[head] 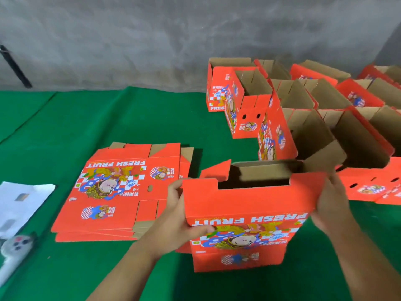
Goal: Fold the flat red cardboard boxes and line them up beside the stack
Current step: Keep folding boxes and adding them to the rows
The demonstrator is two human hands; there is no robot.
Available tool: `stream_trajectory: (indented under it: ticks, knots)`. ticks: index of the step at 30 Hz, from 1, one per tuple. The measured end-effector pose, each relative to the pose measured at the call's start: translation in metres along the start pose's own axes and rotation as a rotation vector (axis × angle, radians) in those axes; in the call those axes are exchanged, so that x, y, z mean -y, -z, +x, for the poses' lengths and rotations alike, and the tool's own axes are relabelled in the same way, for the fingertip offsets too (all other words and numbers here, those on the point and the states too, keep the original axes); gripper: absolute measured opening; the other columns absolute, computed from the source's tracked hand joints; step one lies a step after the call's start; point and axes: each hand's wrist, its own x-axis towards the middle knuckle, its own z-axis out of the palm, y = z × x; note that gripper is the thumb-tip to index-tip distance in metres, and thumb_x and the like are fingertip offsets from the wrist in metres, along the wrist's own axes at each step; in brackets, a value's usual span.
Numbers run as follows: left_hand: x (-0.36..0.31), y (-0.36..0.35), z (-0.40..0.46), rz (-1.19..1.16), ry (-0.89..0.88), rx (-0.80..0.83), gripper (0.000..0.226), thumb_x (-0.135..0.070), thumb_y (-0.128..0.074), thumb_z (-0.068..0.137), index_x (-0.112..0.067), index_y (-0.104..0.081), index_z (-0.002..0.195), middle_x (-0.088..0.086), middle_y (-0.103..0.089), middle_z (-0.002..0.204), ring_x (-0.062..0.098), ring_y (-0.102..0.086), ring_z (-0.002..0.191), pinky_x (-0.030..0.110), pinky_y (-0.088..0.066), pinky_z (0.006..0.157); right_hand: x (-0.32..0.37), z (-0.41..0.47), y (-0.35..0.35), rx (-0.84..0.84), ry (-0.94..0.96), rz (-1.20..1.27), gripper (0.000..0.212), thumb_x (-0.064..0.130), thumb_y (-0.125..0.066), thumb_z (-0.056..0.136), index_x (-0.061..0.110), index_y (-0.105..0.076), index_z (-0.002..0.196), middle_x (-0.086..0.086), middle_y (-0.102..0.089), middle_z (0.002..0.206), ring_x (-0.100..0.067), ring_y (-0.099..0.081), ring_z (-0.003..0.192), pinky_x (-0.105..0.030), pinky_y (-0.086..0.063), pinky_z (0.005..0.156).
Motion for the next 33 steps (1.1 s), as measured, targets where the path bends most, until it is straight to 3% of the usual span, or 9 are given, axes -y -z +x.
stream_trajectory:
  ticks: [2,5,9,11,16,21,26,29,33]
  knots:
    - [-0.006,-0.006,0.000,-0.024,-0.019,-0.096,0.085,-0.058,-0.082,0.084,-0.050,-0.029,0.150,-0.007,-0.010,0.156,-0.002,-0.004,0.154,0.007,-0.012,0.119,-0.007,0.004,0.008,-0.028,-0.053,0.029,0.036,0.007,-0.043,0.104,0.028,-0.069,0.118,0.008,-0.078,0.089,-0.009,-0.073,0.070,-0.026,-0.061,0.064]
    - [-0.010,-0.010,0.000,-0.083,-0.072,-0.247,0.074,-0.053,-0.076,0.085,-0.061,-0.030,0.143,-0.018,-0.003,0.158,0.006,-0.007,0.157,0.024,-0.023,0.125,-0.021,0.008,0.023,0.007,-0.094,-0.107,0.064,-0.002,-0.033,0.107,0.036,-0.079,0.084,0.017,-0.072,0.066,0.002,-0.068,0.057,-0.015,-0.056,0.054]
    - [0.002,0.010,-0.003,0.041,-0.082,-0.250,0.014,-0.055,-0.070,0.088,-0.056,-0.059,0.096,-0.003,-0.004,0.172,0.023,-0.017,0.157,0.043,-0.029,0.120,-0.029,-0.014,0.016,0.171,-0.018,-0.235,0.048,-0.022,-0.038,0.096,0.016,-0.060,0.117,0.012,-0.071,0.094,-0.002,-0.066,0.074,-0.020,-0.053,0.058]
    - [0.008,0.021,-0.003,0.091,-0.049,-0.232,0.023,-0.060,-0.069,0.087,-0.043,-0.057,0.078,0.001,0.002,0.176,0.025,-0.015,0.157,0.042,-0.024,0.118,-0.028,-0.024,0.006,0.202,0.061,-0.254,0.045,-0.027,-0.043,0.090,0.005,-0.058,0.118,0.022,-0.071,0.096,0.004,-0.067,0.078,-0.014,-0.052,0.056]
    - [0.008,0.030,0.000,-0.055,0.057,-0.103,0.031,-0.051,-0.072,0.092,-0.036,-0.070,0.119,0.001,0.009,0.175,0.007,0.015,0.160,0.050,-0.028,0.127,-0.035,-0.028,0.004,0.189,0.062,-0.171,0.060,-0.016,-0.048,0.095,0.022,-0.055,0.141,0.004,-0.074,0.117,-0.009,-0.072,0.082,-0.025,-0.058,0.060]
    - [-0.003,0.022,0.001,-0.259,0.312,-0.244,0.072,-0.075,-0.045,0.097,-0.033,-0.044,0.155,-0.012,-0.023,0.161,-0.008,-0.019,0.151,0.028,-0.020,0.126,-0.040,-0.036,-0.003,0.014,0.157,-0.301,0.054,0.012,-0.065,0.091,0.028,-0.045,0.138,0.006,-0.066,0.119,-0.008,-0.063,0.102,-0.032,-0.055,0.087]
    - [-0.003,0.012,0.018,-0.247,0.393,-0.356,0.071,-0.053,-0.057,0.096,-0.020,-0.043,0.157,-0.002,-0.036,0.137,0.030,-0.049,0.129,0.031,-0.047,0.106,-0.031,-0.044,-0.012,-0.481,0.548,-0.668,0.070,0.012,-0.075,0.087,0.019,-0.035,0.144,-0.005,-0.035,0.134,-0.031,-0.049,0.119,-0.043,-0.044,0.100]
    - [0.003,0.006,0.023,-0.246,0.388,-0.384,0.080,-0.033,-0.071,0.098,-0.019,-0.029,0.165,-0.005,-0.031,0.137,0.026,-0.042,0.132,0.005,-0.042,0.098,-0.022,-0.048,-0.008,-0.327,0.951,-0.923,0.016,0.020,-0.064,0.095,0.023,-0.060,0.110,0.008,-0.055,0.109,-0.024,-0.052,0.102,-0.041,-0.040,0.092]
    - [0.011,0.000,0.028,-0.144,0.296,-0.356,0.093,-0.024,-0.078,0.093,-0.019,-0.021,0.167,0.006,-0.034,0.134,0.005,-0.031,0.130,0.003,-0.017,0.111,-0.011,-0.053,-0.029,0.022,0.979,-0.984,0.017,0.022,-0.058,0.094,0.017,-0.074,0.095,0.007,-0.069,0.094,-0.016,-0.055,0.095,-0.036,-0.042,0.088]
